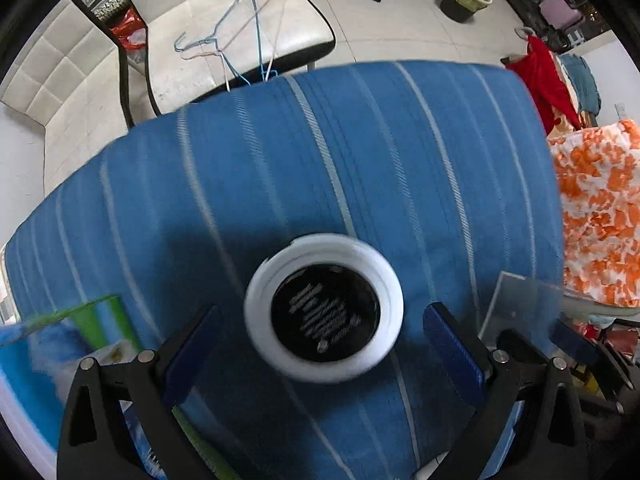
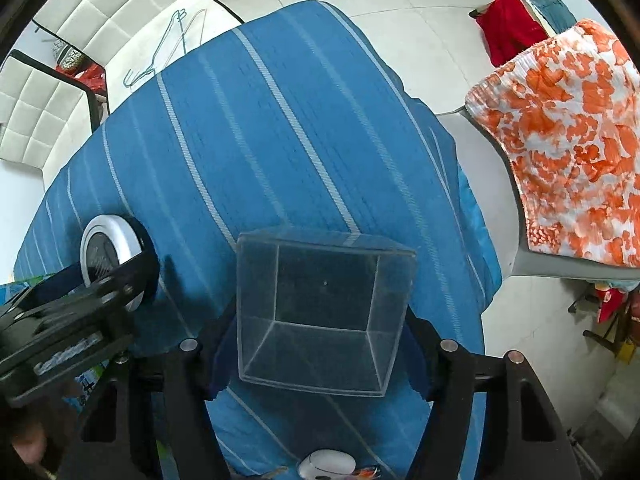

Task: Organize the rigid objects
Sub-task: 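Grasp the white black-topped puck with the left tool while the right tool grasps the clear cube box, then carry the puck and clear cube box over the blue box with both tools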

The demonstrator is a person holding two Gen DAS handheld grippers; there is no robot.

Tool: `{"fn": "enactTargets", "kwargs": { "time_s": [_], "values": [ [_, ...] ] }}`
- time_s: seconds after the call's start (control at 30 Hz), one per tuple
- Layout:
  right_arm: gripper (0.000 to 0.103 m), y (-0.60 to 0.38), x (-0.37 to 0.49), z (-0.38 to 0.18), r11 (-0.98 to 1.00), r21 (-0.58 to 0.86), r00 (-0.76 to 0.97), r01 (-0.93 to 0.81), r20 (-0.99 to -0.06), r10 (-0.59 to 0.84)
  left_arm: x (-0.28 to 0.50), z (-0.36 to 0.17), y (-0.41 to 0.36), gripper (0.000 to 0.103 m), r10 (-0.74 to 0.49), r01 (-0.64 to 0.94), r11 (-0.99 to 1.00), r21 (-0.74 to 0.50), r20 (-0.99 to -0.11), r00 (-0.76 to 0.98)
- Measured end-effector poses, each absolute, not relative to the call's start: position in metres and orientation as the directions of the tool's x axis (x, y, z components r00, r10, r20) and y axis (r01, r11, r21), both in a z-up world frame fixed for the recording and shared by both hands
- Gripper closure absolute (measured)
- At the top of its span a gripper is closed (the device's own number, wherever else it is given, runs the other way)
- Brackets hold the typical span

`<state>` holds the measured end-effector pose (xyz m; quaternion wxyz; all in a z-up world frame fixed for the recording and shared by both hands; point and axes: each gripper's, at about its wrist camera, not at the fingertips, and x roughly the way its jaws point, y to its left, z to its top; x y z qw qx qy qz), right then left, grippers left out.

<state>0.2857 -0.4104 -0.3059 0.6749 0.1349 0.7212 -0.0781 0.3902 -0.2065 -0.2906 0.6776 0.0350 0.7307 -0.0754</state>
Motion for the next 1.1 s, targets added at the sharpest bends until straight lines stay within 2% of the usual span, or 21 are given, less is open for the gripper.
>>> {"fn": "enactTargets", "kwargs": {
  "time_s": [0.03,0.1,0.17,0.27,0.7,1.1],
  "values": [
    [0.035,-0.411,0.286,-0.307,0.951,0.063,-0.055,0.303,-0.995,0.083,0.390,-0.294,-0.209,0.001,-0.045,0.154,0.987,-0.057,-0.996,-0.081],
    [0.035,-0.415,0.287,-0.311,0.950,0.060,-0.060,0.307,-0.995,0.082,0.389,-0.301,-0.210,0.014,-0.034,0.160,0.986,-0.047,-0.996,-0.086],
    [0.035,-0.415,0.288,-0.316,0.949,0.056,-0.070,0.311,-0.994,0.082,0.385,-0.295,-0.211,0.019,0.011,0.180,0.984,0.005,-0.999,-0.033],
    [0.036,-0.416,0.290,-0.326,0.949,0.047,-0.079,0.313,-0.994,0.075,0.380,-0.286,-0.214,0.030,0.008,0.167,0.986,0.011,-1.000,0.021],
    [0.037,-0.409,0.267,-0.299,0.953,0.058,-0.009,0.297,-0.998,0.063,0.348,-0.246,-0.206,0.030,-0.009,0.162,0.987,0.009,-0.994,0.105],
    [0.037,-0.358,0.229,-0.189,0.980,0.099,0.178,0.171,-0.982,0.068,0.294,-0.145,-0.160,0.030,-0.076,0.154,0.988,-0.031,-0.952,0.297]
  ]
}}
